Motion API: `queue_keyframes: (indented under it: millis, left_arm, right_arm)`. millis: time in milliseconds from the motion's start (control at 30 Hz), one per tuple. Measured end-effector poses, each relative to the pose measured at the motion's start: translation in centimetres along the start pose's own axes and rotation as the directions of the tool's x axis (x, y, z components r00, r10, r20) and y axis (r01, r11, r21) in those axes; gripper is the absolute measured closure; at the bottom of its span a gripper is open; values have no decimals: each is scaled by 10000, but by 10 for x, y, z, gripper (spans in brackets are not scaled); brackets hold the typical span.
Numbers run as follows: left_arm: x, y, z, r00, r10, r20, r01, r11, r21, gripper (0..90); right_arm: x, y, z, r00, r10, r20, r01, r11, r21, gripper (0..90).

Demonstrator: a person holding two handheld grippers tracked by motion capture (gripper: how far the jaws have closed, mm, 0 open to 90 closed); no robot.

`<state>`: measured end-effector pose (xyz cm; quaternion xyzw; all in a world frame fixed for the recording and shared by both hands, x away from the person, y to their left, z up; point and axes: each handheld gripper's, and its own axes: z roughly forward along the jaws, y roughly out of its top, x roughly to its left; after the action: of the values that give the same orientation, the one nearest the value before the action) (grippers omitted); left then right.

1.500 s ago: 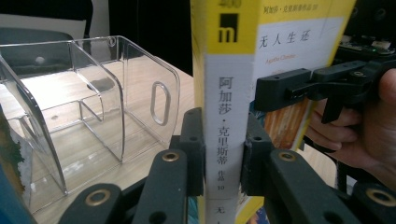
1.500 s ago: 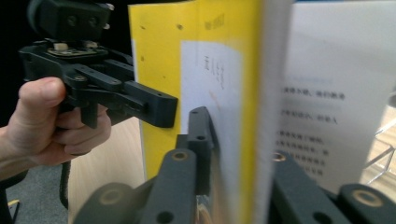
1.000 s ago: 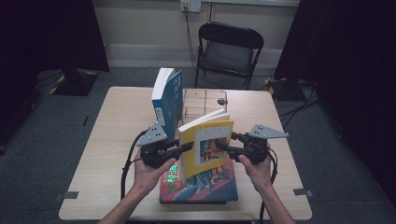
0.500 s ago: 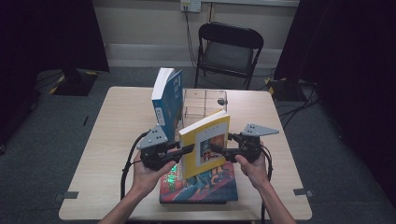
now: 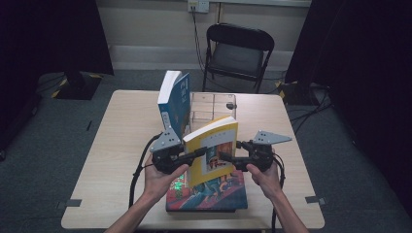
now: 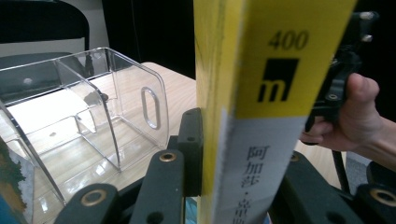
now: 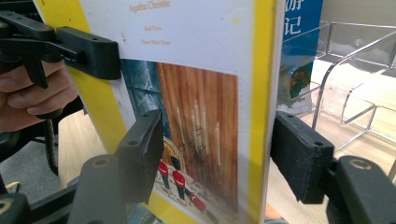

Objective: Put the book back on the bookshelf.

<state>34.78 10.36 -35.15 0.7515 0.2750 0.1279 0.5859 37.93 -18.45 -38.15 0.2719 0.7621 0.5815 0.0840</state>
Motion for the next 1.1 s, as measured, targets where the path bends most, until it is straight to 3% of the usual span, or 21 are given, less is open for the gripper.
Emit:
queue_keyframes:
  millis: [300,333,400,533,600,767,933,1100]
  left_arm:
    - [2,-3,6,9996,139,264,-142,9998,114,715]
    - [1,-5,7,9992,199,333,-194,9997,-170,706]
    - [1,-5,7,9994,274,215,-271,9996,-118,701]
    - [1,-3,9,10000,12,52,-11,10000,-50,717]
    - [-2,-3,9,9996,262,-94,-262,9996,-75,726]
    - [-1,-3,11,9989,-191,423,203,9994,-280,684]
    - [-2,1,12,9996,120,268,-117,9999,-103,753]
    - [0,0,12,9995,-282,102,284,9995,-161,757]
  right_arm:
    - [3,0,4,9995,-94,-310,95,9999,34,383]
    - [5,0,5,9991,-98,-421,100,9999,55,384]
    - [6,0,6,9991,-163,-391,167,9998,111,380]
    - [4,0,6,9987,-5,-500,7,10000,55,383]
    - [5,0,7,9992,-76,-404,79,9999,82,376]
    - [2,-1,4,9988,28,-482,-24,10000,81,395]
    - [2,-1,5,9992,3,-409,1,10000,98,364]
    - [-2,-2,0,9986,150,-516,-139,9997,219,331]
